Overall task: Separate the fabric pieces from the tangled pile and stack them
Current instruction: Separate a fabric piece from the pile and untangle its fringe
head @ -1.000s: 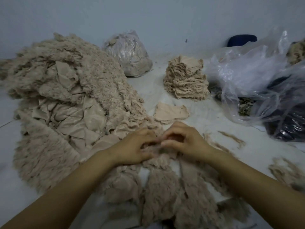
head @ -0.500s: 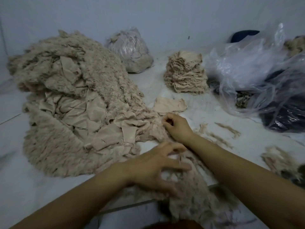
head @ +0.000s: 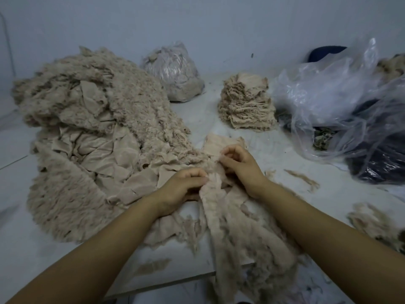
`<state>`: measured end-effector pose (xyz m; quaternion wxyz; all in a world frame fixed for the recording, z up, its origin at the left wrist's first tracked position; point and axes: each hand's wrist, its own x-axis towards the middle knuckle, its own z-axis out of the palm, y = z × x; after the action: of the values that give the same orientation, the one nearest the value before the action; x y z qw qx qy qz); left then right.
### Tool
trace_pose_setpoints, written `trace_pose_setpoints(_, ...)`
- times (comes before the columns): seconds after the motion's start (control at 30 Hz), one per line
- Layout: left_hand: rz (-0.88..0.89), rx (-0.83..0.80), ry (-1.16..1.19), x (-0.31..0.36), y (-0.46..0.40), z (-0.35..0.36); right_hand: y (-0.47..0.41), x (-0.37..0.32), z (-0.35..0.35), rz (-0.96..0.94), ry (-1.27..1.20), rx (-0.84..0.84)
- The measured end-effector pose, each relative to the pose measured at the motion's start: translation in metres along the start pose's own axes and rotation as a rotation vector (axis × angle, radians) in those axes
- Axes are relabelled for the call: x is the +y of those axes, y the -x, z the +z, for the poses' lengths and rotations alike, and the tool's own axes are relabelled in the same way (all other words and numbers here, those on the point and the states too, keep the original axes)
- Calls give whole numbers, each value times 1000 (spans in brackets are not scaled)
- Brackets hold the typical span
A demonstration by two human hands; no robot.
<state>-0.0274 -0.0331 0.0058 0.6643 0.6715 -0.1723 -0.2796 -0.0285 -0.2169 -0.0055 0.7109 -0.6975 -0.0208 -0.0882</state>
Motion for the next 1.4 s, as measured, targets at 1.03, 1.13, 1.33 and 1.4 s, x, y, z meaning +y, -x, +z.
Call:
trace_pose_setpoints(1.03,547,-184,-873,6,8,30,1,12,0,-68,559,-260)
trace_pose_setpoints(1.13,426,-409,-972,-8,8,52,7,15,4,-67,544,-227)
trace_pose_setpoints(1.33,151,-193,-536,11,5,10,10,11,-3,45,222,-139)
trace_pose_setpoints(1.4,154,-153,-431,13,8,0,11,9,-2,83,153,-115)
